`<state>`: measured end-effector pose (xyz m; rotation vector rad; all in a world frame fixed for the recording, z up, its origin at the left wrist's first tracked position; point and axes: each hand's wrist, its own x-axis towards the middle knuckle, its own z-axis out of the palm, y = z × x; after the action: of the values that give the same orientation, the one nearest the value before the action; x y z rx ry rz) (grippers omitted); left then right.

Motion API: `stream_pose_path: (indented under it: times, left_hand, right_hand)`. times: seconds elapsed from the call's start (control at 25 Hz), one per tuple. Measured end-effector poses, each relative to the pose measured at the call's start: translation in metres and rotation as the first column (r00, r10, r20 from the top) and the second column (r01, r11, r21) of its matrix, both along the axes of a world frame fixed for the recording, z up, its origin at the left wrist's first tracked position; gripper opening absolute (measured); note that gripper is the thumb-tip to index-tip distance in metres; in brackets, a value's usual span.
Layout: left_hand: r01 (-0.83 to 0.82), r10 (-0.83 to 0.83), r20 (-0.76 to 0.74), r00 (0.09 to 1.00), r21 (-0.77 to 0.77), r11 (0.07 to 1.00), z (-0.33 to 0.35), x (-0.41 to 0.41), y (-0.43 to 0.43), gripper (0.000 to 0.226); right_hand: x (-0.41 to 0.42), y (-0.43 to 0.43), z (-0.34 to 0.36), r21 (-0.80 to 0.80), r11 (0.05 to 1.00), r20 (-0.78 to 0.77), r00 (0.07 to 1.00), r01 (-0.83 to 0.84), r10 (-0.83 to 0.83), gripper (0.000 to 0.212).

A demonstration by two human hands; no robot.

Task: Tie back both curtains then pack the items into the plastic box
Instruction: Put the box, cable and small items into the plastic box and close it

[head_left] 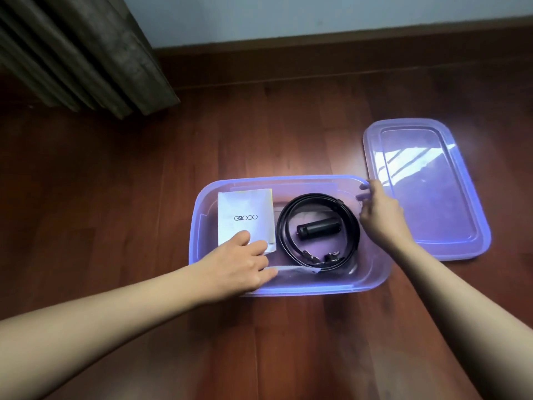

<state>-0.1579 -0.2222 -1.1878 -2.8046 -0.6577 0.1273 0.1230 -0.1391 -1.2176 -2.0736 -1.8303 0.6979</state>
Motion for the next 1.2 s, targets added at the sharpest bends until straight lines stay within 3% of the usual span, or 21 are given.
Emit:
stream_pose_path:
  times: [0.12,0.2,0.28,0.32,0.4,0.48,0.56,0.68,0.8,0.96,1.08,1.2]
  left_hand:
    - [-0.018,0.011,0.092,0.996,0.077,0.997,-0.001,-0.001,0.005,0.033]
    - [-0.078,0.066,0.152,0.986,0.073,0.994,-0.005,-0.005,0.009,0.044]
    - [-0.151,0.140,0.184,0.973,0.048,0.987,-0.010,-0.009,0.013,0.039]
    - [-0.182,0.178,0.186,0.966,0.005,0.983,-0.012,-0.011,0.013,0.037]
    - [-0.241,0.262,0.187,0.947,-0.126,0.962,-0.009,-0.008,0.011,0.063]
    - [-0.251,0.319,0.291,0.902,-0.249,0.936,0.002,0.003,0.019,0.070]
    - [-0.248,0.375,0.415,0.829,-0.328,0.911,0.016,0.026,0.040,0.067]
    - [-0.270,0.511,0.502,0.697,-0.477,0.837,0.036,0.080,0.093,0.063]
    - [-0.330,0.667,0.402,0.627,-0.639,0.695,0.037,0.143,0.147,0.061]
    - [-0.456,0.733,0.089,0.674,-0.731,0.507,0.009,0.204,0.201,0.076]
    - [-0.490,0.795,0.028,0.606,-0.774,0.401,-0.014,0.232,0.233,0.082]
    - [-0.505,0.854,-0.054,0.517,-0.825,0.254,-0.035,0.245,0.250,0.090]
  right_hand:
    - [0.000,0.000,0.001,0.008,1.000,0.004,1.000,-0.005,0.005,0.033]
    - [0.000,0.000,0.000,0.009,1.000,0.008,1.000,-0.008,0.008,0.033]
    - [-0.001,0.000,0.000,0.004,1.000,0.008,1.000,0.002,-0.002,0.033]
    - [-0.001,0.001,0.001,0.000,1.000,0.005,1.000,0.006,-0.006,0.033]
    - [0.000,0.002,0.002,-0.031,0.999,-0.014,1.000,-0.011,0.010,0.032]
    - [0.002,0.005,0.006,-0.116,0.993,-0.013,0.999,-0.035,0.034,0.033]
    - [0.006,0.008,0.010,-0.168,0.985,-0.061,0.998,-0.033,0.023,0.050]
    - [0.033,0.024,0.011,-0.014,0.988,-0.188,0.970,0.157,-0.157,0.061]
    - [0.084,0.039,-0.001,0.050,0.934,-0.055,0.935,0.353,-0.350,0.062]
    - [0.140,0.033,-0.020,-0.011,0.907,0.118,0.901,0.421,-0.417,0.087]
    - [0.162,0.022,-0.028,-0.072,0.899,0.132,0.898,0.431,-0.420,0.100]
    - [0.165,0.021,-0.034,-0.045,0.906,0.082,0.905,0.422,-0.417,0.097]
